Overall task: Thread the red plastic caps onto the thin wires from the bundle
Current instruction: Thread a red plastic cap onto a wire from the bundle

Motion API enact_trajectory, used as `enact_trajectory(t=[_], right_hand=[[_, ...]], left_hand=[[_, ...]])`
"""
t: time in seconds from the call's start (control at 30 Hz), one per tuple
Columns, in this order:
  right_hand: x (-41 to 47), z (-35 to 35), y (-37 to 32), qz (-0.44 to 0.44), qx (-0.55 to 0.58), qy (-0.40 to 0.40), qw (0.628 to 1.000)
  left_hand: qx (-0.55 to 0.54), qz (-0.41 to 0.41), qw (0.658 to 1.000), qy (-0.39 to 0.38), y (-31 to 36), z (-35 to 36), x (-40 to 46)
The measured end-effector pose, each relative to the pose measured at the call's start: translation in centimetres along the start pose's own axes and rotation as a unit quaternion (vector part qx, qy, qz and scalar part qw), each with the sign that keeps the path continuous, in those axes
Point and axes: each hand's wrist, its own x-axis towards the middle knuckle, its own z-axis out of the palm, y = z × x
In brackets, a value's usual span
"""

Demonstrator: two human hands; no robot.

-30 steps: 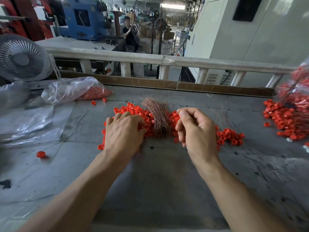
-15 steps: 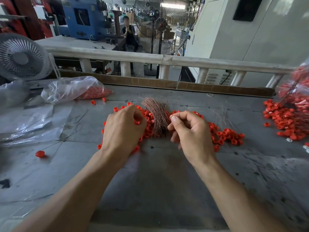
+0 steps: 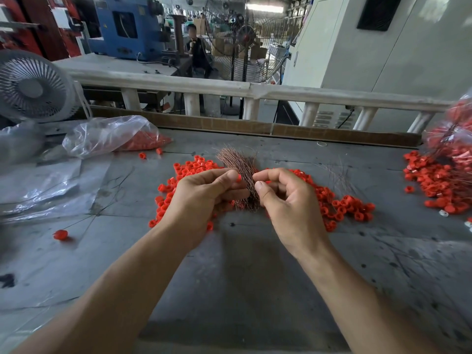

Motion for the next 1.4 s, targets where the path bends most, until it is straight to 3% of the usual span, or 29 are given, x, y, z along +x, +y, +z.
enact_trajectory(t=[0.4,1.1,1.4], right_hand=[[0.04,0.04,-0.27,-0.023,0.002,0.009,1.0],[-0.36,0.12,-0.88,0.006,-0.005,-0.01,1.0],[-0.12,-0.06,-0.31,0.014,-0.01,0.003,1.0]], left_hand=[[0.018,0.032,0.999,-0.036,-0.47,0.26,-0.16],[0.125,0.115,0.985,-0.023,-0.83,0.53,-0.22],[0.117,0.111,0.986,-0.03,-0.72,0.63,-0.3]])
